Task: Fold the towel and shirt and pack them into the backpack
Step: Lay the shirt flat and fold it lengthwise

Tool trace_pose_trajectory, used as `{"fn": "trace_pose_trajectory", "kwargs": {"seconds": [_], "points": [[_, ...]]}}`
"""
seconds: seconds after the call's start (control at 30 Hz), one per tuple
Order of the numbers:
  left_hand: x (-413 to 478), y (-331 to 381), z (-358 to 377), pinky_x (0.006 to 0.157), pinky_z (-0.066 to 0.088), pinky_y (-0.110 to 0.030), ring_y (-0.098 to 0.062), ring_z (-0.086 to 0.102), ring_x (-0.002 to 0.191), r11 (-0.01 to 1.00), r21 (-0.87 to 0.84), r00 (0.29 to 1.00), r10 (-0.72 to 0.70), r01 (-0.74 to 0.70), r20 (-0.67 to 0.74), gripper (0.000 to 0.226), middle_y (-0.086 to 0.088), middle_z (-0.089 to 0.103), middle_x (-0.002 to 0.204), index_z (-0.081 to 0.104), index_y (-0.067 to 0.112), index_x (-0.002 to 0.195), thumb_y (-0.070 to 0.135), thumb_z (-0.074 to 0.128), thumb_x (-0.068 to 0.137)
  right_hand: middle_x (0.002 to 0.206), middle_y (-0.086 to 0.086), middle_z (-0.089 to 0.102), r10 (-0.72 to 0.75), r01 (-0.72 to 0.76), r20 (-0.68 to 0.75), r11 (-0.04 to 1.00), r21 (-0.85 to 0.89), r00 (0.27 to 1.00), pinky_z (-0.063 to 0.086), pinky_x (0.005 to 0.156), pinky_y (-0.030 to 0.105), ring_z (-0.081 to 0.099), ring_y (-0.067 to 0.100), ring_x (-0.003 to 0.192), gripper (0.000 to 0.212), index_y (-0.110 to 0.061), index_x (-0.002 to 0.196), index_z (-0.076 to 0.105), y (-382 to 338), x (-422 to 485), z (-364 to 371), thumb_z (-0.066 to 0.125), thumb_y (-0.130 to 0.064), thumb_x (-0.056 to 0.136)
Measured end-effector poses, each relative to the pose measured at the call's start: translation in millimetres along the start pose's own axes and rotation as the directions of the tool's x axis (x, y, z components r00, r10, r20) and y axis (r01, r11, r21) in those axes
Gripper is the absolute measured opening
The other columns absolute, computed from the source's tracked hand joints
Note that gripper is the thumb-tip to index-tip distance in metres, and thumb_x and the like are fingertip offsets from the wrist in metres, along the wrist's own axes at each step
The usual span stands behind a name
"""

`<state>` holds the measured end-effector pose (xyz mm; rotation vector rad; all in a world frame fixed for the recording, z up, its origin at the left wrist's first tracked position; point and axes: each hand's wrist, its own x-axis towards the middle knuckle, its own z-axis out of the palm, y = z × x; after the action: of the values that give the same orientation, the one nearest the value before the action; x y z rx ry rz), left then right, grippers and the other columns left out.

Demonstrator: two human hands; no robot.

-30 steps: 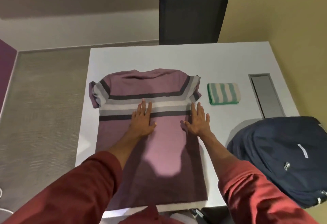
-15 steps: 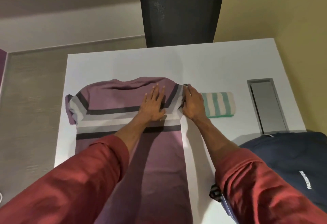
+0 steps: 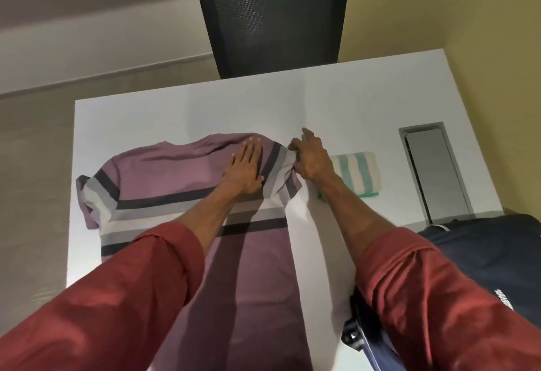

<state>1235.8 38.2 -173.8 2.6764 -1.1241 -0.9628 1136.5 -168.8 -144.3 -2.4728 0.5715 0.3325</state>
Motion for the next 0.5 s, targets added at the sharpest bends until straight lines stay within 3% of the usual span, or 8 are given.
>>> {"fn": "trace_pose_trajectory", "kwargs": {"seconds": [0.1,0.17,0.23,0.3,0.37,0.5], "points": [[3,1,3,0.132,-0.001,-0.061,-0.033,-0.021,0.163,1.0,-0.027,1.0,-0.004,0.004,0.026,0.103,-0.012,-0.028,0.175,-0.025,0.017,0.167,0.035,0.057,0.107,0.163,0.015,0.046,-0.097,0.097,-0.019,0.994,-0.045,0.995,0.044,0.115,0.049,0.045,0.04,0.145,0.022,-0.012,0.113,0.076,1,5,-9,0.077,-0.021,0.093],[4,-1,4,0.132,-0.002,-0.06,-0.033,-0.021,0.163,1.0,-0.022,0.999,-0.014,0.015,0.044,0.102,-0.012,-0.029,0.175,-0.024,0.017,0.167,0.029,0.057,0.107,0.146,0.017,0.063,-0.18,0.18,-0.038,0.984,0.006,0.983,0.045,0.113,0.045,0.053,0.04,0.136,0.023,-0.007,0.107,0.077,-2,6,-11,0.073,-0.023,0.09],[6,-3,5,0.132,-0.002,-0.06,-0.034,-0.021,0.163,1.0,-0.014,0.999,-0.02,0.021,0.049,0.105,-0.011,-0.031,0.174,-0.025,0.018,0.167,0.028,0.059,0.105,0.128,0.016,0.072,-0.161,0.162,-0.018,0.983,0.091,0.987,0.045,0.106,0.04,0.058,0.037,0.129,0.028,-0.007,0.107,0.075,-12,7,-16,0.068,-0.026,0.087],[8,-5,7,0.132,-0.002,-0.061,-0.033,-0.021,0.163,1.0,-0.023,0.999,-0.012,0.013,0.041,0.107,-0.01,-0.031,0.174,-0.027,0.02,0.166,0.03,0.061,0.105,0.103,0.009,0.071,-0.106,0.103,0.017,0.985,0.138,0.994,0.049,0.081,0.032,0.065,0.028,0.097,0.028,-0.013,0.102,0.065,-21,5,-21,0.059,-0.036,0.086],[11,-7,8,0.132,-0.001,-0.063,-0.033,-0.023,0.163,0.999,-0.033,0.999,-0.005,0.006,0.033,0.107,-0.009,-0.032,0.174,-0.027,0.022,0.166,0.033,0.06,0.105,0.083,0.004,0.065,-0.088,0.084,0.016,0.983,0.163,0.996,0.04,0.064,0.028,0.057,0.017,0.069,0.028,-0.016,0.104,0.057,-22,5,-25,0.05,-0.039,0.091],[15,-9,7,0.132,-0.001,-0.063,-0.032,-0.024,0.162,0.999,-0.039,0.999,-0.008,0.009,0.04,0.105,-0.009,-0.032,0.174,-0.026,0.023,0.166,0.036,0.059,0.106,0.078,0.001,0.066,0.002,-0.006,0.022,0.983,0.181,1.0,0.041,0.058,0.026,0.063,0.021,0.068,0.023,-0.016,0.113,0.058,-16,5,-27,0.064,-0.036,0.105]]}}
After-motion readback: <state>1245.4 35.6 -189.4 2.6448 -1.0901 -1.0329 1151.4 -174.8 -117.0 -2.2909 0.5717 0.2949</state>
